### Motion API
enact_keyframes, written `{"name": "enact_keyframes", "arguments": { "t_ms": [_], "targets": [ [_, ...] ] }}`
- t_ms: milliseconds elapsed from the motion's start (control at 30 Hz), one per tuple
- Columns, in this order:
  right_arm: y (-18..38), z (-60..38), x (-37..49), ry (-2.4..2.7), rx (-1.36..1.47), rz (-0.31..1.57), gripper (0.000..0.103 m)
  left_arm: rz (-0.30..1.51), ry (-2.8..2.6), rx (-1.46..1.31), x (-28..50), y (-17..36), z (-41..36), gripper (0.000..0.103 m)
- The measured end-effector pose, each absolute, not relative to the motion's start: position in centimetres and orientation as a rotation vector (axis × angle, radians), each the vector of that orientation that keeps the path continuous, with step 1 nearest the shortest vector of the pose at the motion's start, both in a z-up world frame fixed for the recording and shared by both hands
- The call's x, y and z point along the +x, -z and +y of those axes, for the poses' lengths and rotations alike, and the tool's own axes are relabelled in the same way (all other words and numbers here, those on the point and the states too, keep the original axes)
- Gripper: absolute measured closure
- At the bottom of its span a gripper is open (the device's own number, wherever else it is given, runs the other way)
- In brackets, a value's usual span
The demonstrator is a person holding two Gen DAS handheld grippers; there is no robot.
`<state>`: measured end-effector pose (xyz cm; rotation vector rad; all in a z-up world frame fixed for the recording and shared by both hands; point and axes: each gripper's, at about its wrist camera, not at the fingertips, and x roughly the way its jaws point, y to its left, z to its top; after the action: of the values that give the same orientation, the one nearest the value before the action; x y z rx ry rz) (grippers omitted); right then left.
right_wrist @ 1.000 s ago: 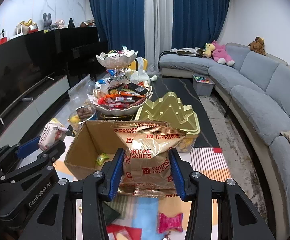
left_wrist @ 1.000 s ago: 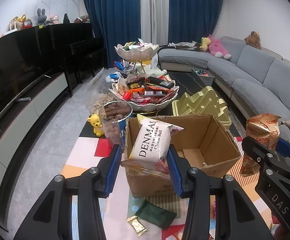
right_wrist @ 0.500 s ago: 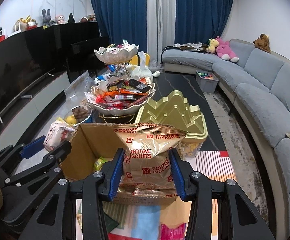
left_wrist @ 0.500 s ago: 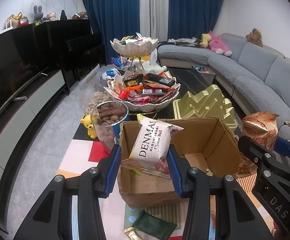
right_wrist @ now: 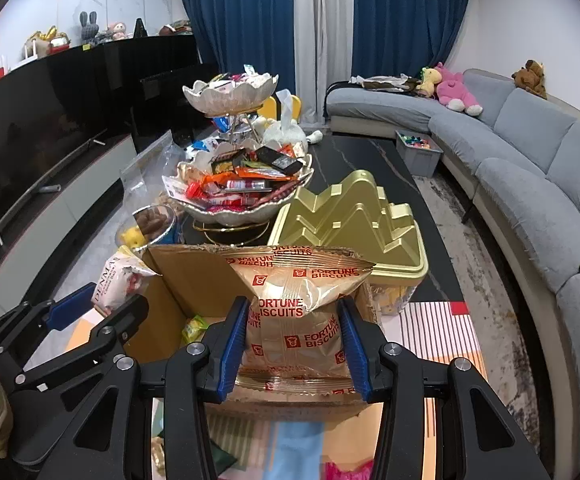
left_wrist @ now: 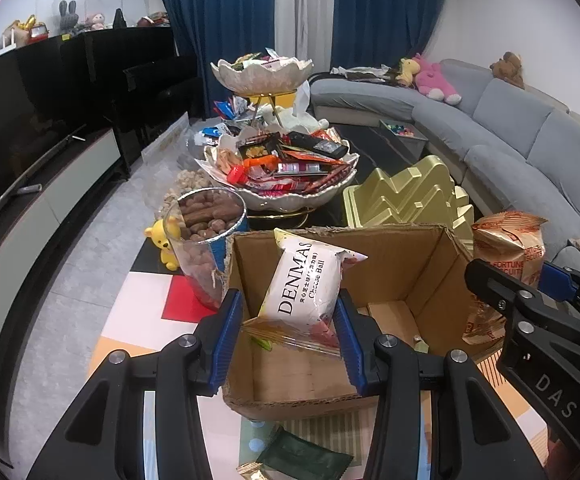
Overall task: Organize snacks
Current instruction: 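Open both tools to drop the DENMA pack and biscuit bag into the box, then move both tools back from the box toward the remaining snacks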
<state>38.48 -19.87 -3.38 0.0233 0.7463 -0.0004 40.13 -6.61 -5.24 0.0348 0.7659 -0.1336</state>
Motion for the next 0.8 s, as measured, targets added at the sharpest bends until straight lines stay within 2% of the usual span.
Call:
{"name": "enact_keyframes", "arguments": {
  "t_ms": [200,267,333,400,467,567,800],
  "targets": [
    [3.6,-19.8,38.7,0.004,0.009,0.752,0.057,0.779,0.142,0.032,40.5,5.6,-6.6,0.056],
    [3.5,-19.7,38.6,0.004,-0.005,0.744,0.055,0.785,0.146,0.030,40.5,5.7,-6.6,0.053],
    [3.4,-19.7,38.7,0.007,-0.012,0.745,0.046,0.785,0.140,0.030,40.4,5.7,-6.6,0.039],
    [3.3,-19.9,38.6,0.011,0.000,0.740,0.032,0.782,0.138,0.025,40.2,5.6,-6.4,0.033],
    [3.1,-20.1,38.5,0.017,0.009,0.733,0.026,0.782,0.139,0.024,40.1,5.5,-6.3,0.028],
    [2.9,-20.3,38.4,0.024,0.012,0.729,0.025,0.778,0.134,0.025,40.0,5.3,-6.1,0.023],
    [2.6,-20.7,38.1,0.039,0.025,0.731,0.025,0.766,0.123,0.019,39.4,4.5,-5.4,0.022]
  ]
}}
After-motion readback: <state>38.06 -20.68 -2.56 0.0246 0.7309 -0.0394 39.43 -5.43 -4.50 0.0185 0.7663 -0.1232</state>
